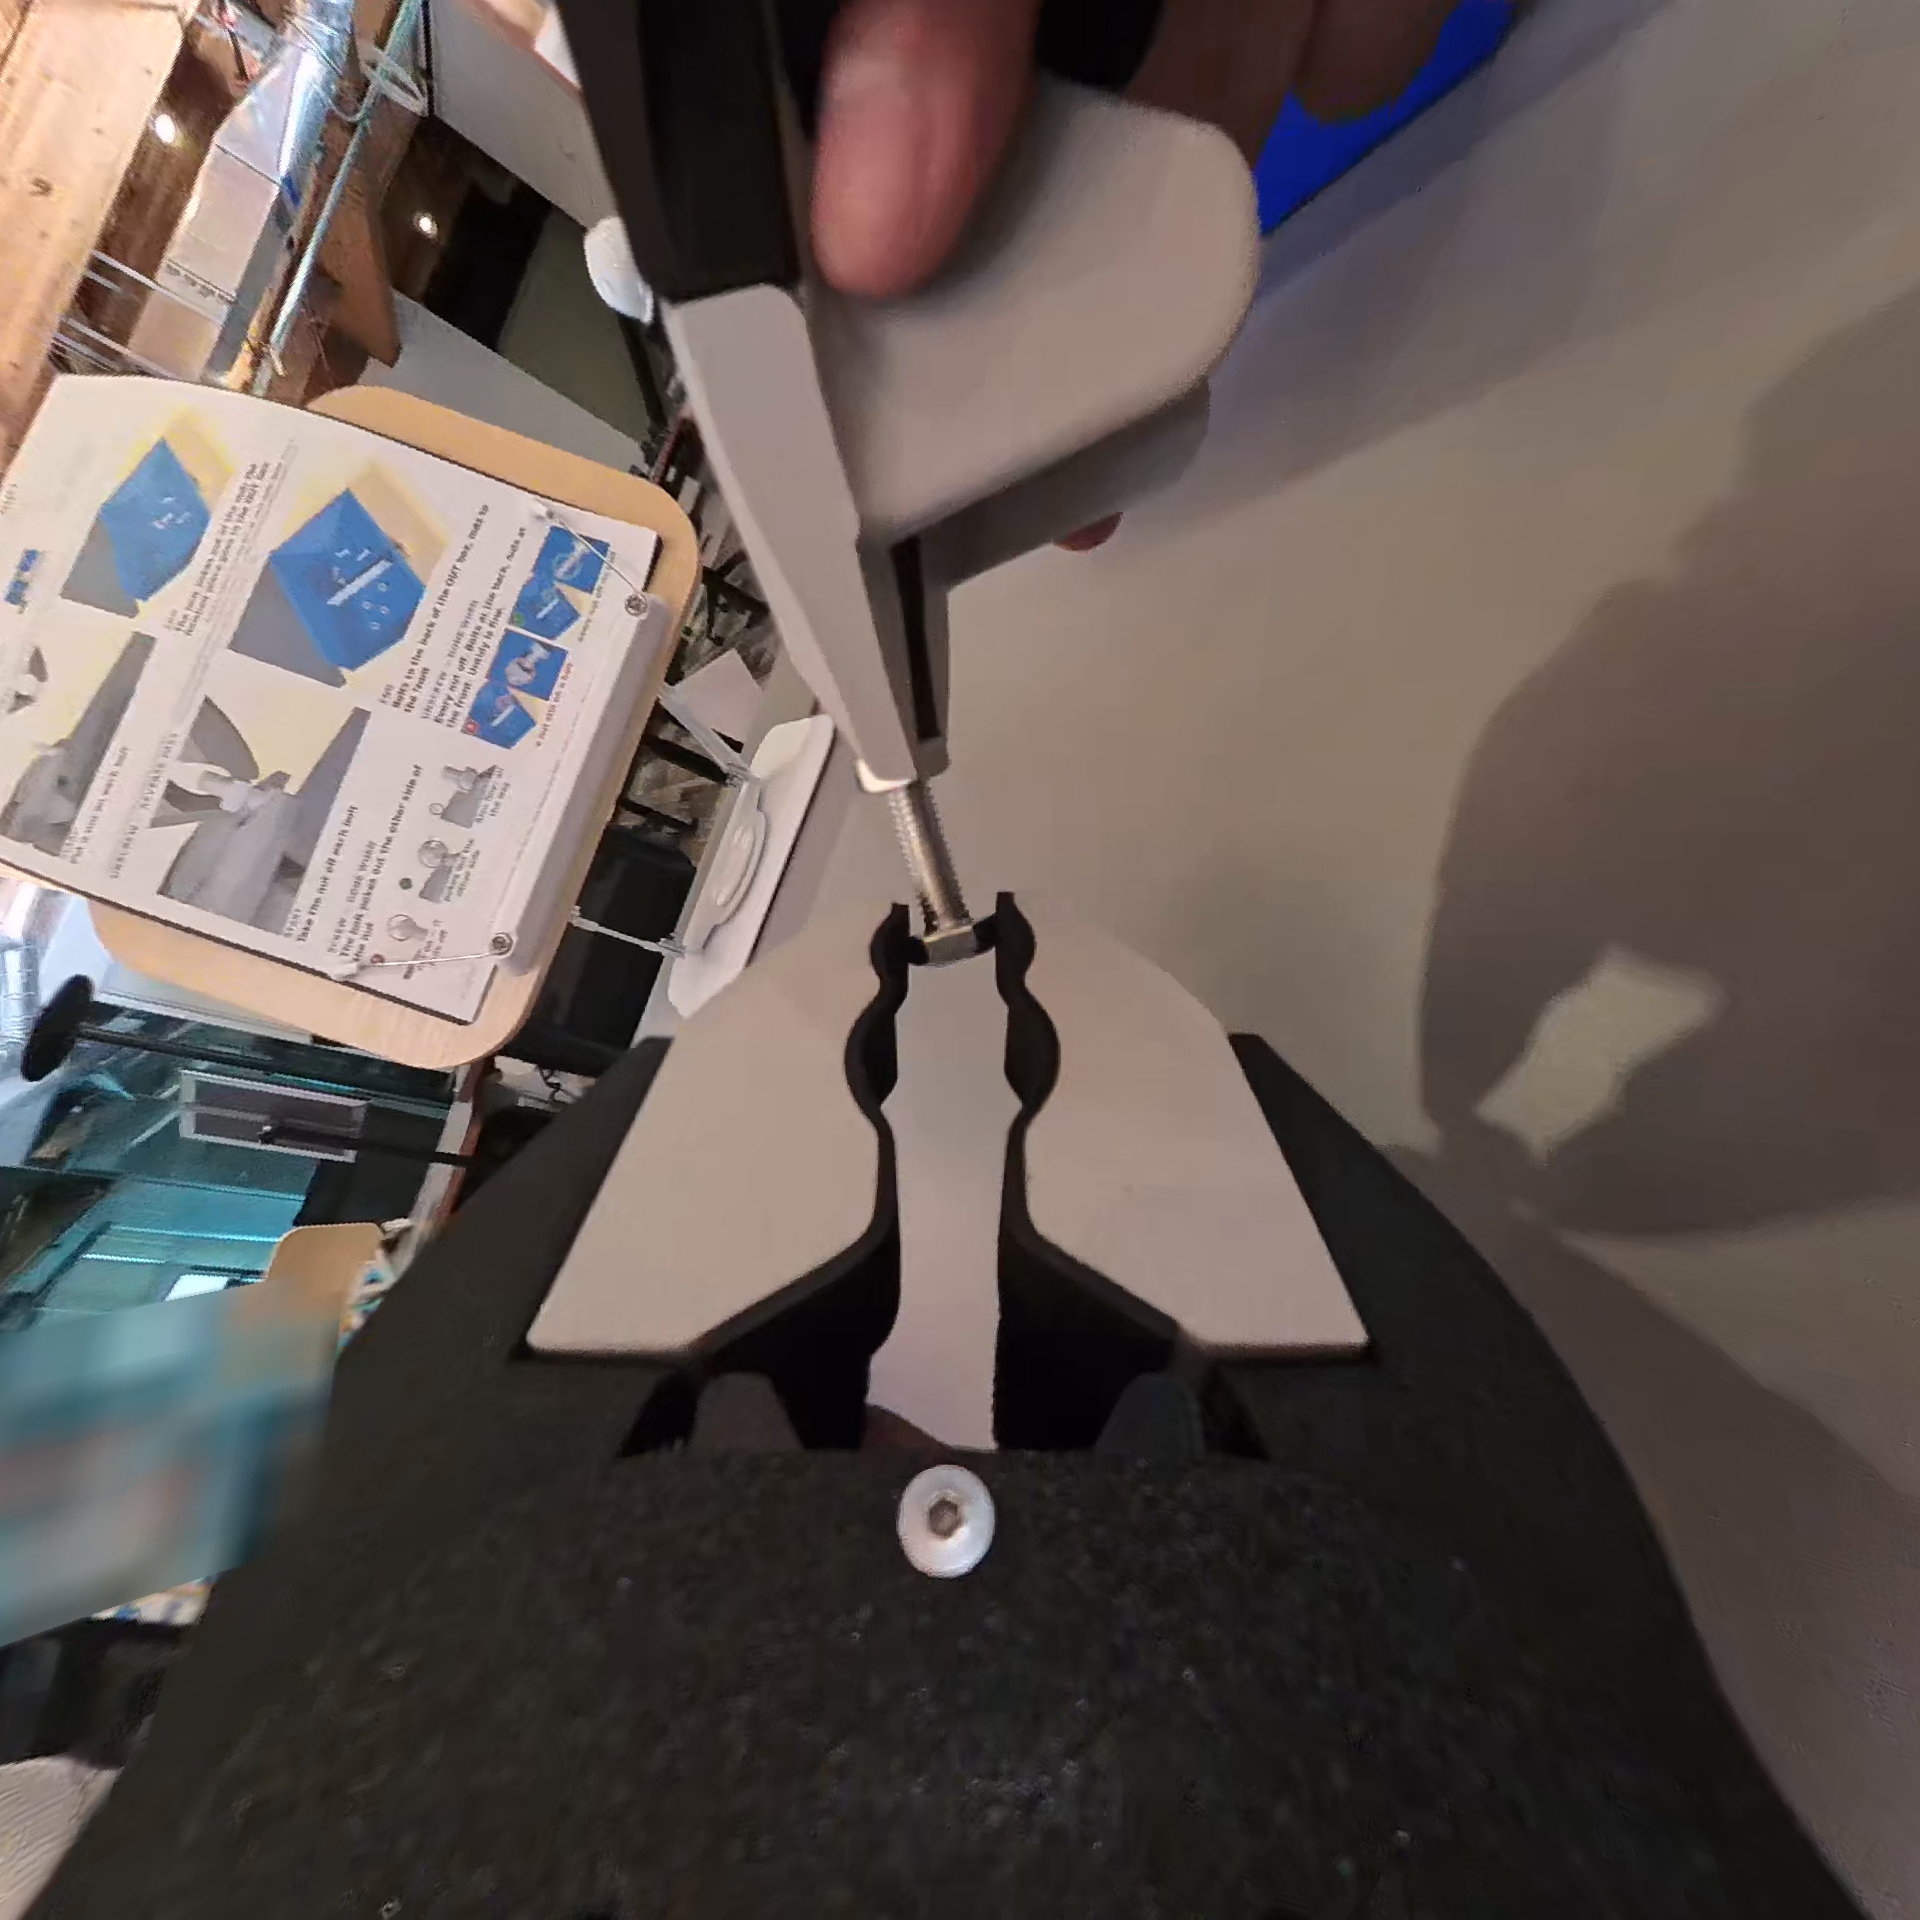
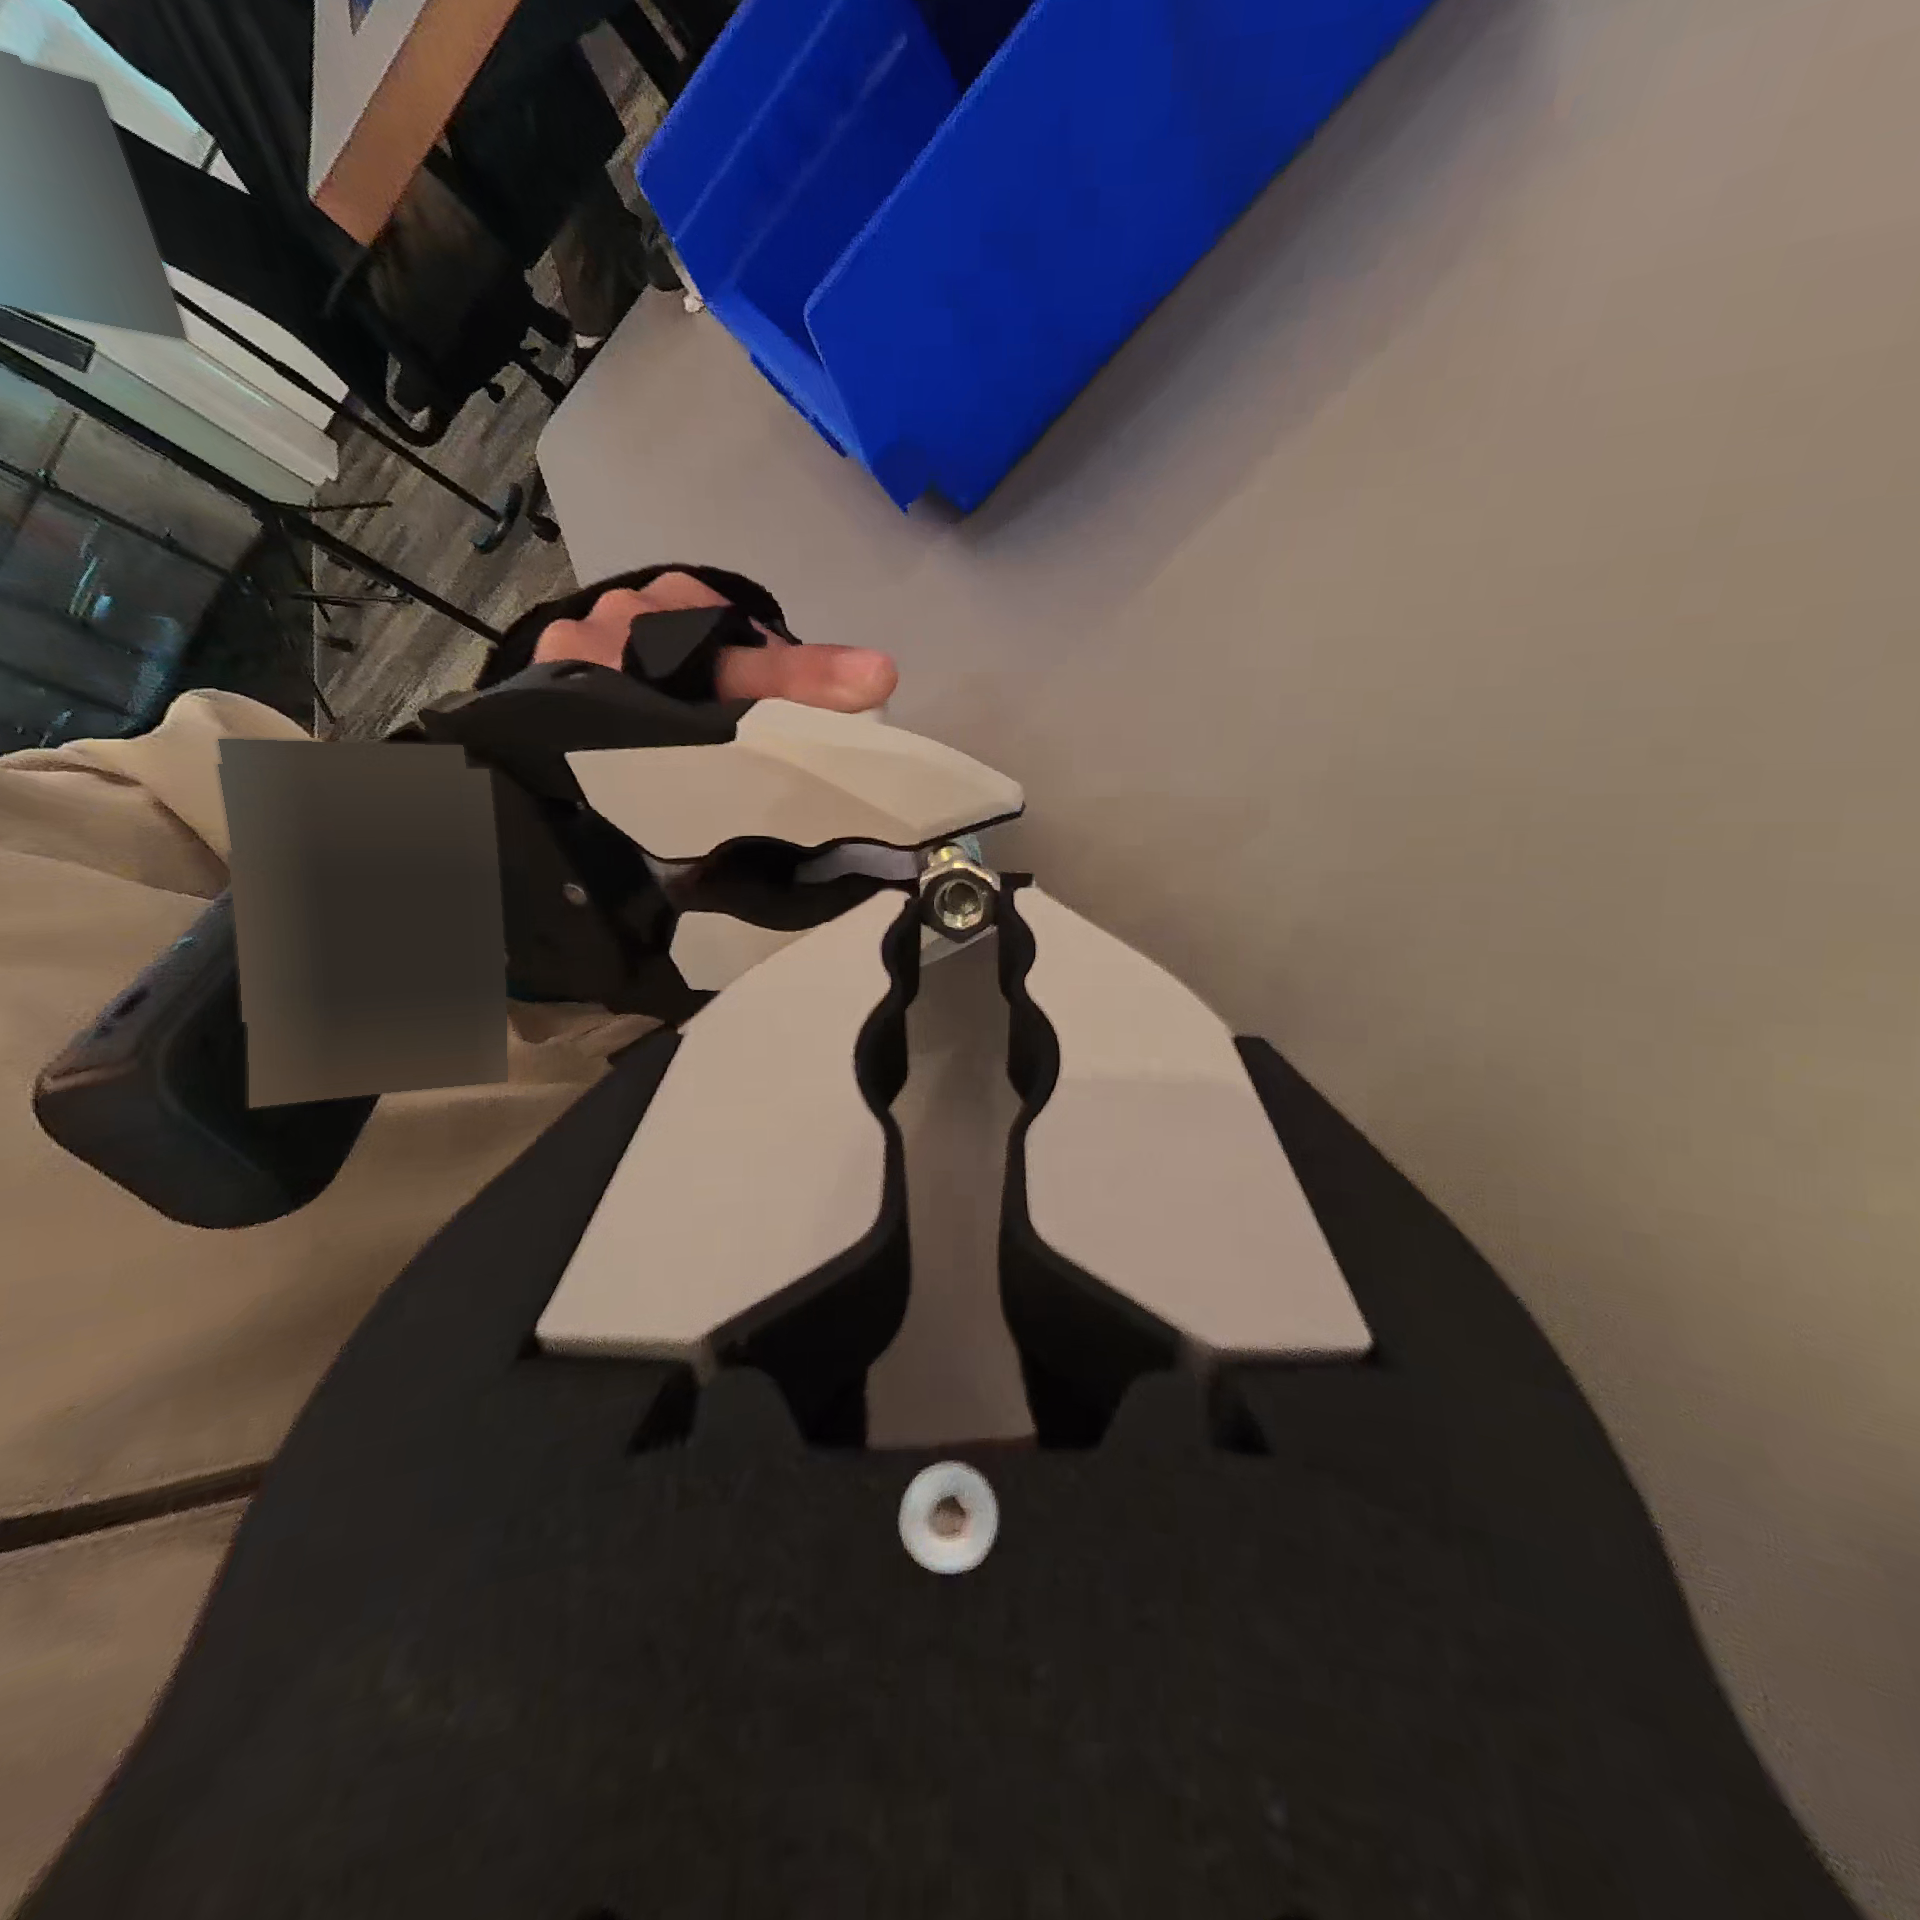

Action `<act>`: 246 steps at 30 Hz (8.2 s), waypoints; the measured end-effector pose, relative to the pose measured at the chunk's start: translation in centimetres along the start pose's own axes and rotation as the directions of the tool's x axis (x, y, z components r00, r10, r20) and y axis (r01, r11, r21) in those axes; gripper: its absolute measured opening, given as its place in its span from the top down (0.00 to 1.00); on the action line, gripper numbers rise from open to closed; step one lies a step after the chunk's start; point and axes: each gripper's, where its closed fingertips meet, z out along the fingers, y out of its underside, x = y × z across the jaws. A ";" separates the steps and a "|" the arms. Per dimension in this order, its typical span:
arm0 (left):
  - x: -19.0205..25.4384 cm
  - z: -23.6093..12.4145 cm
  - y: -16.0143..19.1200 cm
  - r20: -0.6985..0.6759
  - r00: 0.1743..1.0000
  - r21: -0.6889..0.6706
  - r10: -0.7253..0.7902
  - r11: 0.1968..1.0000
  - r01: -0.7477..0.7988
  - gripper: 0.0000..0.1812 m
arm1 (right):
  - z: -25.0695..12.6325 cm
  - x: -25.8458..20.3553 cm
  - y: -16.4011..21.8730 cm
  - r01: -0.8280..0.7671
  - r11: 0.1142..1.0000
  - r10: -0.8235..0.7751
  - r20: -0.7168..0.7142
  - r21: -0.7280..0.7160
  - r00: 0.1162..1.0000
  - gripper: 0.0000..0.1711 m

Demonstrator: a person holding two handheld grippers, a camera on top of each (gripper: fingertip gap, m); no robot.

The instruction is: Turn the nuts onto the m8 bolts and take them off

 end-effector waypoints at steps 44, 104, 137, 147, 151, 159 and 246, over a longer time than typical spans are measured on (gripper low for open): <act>2.1 -6.8 -2.2 -0.884 -0.215 -0.439 -0.414 0.581 0.685 0.91 | -0.7 -3.0 0.7 0.957 0.038 -0.999 -0.011 -0.288 0.036 0.91; 1.8 -1.1 0.3 -0.219 0.976 0.019 0.003 1.000 0.002 0.91 | 0.6 -0.4 1.4 0.107 0.958 -0.048 0.218 -0.265 0.975 0.91; -1.7 -1.5 -1.2 -0.331 0.774 0.176 -0.539 0.771 0.612 0.91 | -2.3 -1.3 -4.3 0.194 0.976 -0.211 0.239 0.095 0.948 0.85; -3.9 -1.0 -0.8 -0.599 0.492 0.185 -0.632 0.488 0.853 0.91 | -1.5 -1.1 -5.8 0.198 0.864 -0.269 0.091 0.464 0.959 1.00; -3.7 -1.1 -1.1 -0.621 0.480 0.201 -0.620 0.467 0.861 0.91 | -1.0 -0.6 -5.3 0.213 0.861 -0.260 0.040 0.463 0.965 1.00; -2.9 -0.9 -2.0 -0.650 0.463 0.183 -0.602 0.468 0.865 0.91 | -0.9 -1.1 -5.2 0.201 0.875 -0.266 0.089 0.441 0.960 1.00; -3.7 -2.3 -2.5 -0.674 0.466 0.202 -0.573 0.464 0.862 0.91 | -0.1 -4.4 -5.4 0.126 0.868 -0.281 0.266 0.480 0.922 0.78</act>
